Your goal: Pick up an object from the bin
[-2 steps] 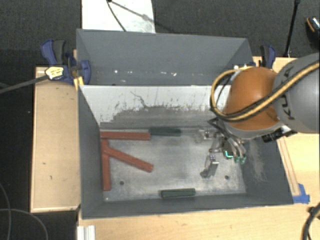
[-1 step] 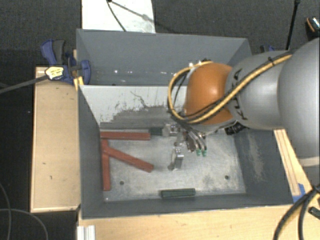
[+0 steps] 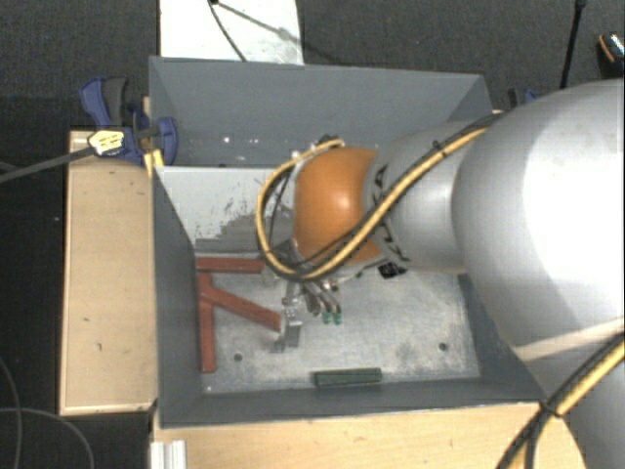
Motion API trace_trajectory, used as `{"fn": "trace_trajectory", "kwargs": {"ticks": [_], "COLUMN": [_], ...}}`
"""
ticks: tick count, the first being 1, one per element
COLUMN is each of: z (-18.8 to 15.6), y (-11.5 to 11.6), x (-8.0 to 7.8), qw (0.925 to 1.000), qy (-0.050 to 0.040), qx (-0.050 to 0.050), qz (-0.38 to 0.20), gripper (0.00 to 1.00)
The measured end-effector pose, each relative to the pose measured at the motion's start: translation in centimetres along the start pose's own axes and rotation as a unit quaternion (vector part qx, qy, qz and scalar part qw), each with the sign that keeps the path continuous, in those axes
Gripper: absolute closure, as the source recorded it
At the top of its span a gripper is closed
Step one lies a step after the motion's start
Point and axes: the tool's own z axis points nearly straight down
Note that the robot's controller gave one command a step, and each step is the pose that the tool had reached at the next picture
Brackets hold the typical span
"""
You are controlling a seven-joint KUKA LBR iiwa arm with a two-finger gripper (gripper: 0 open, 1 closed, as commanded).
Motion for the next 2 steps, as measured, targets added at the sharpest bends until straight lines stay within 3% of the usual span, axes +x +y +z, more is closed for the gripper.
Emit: {"fn": "trace_trajectory", "kwargs": {"ticks": [1, 2], "z": [-0.2, -14.1], "y": [-0.6, 0.0], "x": [-0.1, -0.8], "qw": [1.0000, 0.9998], "qy": [-0.0013, -0.0055], "qx": [0.002, 0.001], "qz": [0.004, 0.020], "gripper": [1.00, 1.00]}}
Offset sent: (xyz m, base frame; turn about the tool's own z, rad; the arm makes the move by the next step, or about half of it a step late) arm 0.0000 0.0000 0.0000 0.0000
